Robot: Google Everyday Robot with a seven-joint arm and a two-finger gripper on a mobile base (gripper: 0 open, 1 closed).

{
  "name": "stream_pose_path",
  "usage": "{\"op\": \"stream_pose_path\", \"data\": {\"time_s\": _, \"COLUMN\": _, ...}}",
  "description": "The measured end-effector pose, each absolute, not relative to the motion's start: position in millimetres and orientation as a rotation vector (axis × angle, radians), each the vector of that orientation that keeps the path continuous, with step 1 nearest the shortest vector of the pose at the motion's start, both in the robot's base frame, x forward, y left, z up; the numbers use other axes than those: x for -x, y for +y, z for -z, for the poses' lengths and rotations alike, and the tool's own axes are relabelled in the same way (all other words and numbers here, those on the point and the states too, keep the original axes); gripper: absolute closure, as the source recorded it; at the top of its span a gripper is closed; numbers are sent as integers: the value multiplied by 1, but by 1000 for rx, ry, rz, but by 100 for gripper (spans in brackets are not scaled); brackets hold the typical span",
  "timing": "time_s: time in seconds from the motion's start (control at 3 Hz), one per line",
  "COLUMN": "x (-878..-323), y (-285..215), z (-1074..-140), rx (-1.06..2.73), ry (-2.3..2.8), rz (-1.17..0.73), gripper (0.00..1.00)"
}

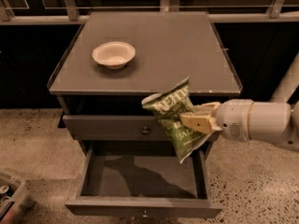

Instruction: Pick green jalapeno chip bag from middle drawer and place on counter

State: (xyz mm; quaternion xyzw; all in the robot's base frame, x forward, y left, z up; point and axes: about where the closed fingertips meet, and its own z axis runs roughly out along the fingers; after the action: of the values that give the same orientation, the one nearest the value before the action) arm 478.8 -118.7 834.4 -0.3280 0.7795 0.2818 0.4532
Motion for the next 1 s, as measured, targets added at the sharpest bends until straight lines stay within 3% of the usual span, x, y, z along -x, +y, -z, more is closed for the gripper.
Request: {"op": "stream_pose_path", "data": {"time_s": 1.0, "x": -550, "y": -135, "z": -934, "rx": 798, "ry": 1786, "rz": -651, "gripper": 100}}
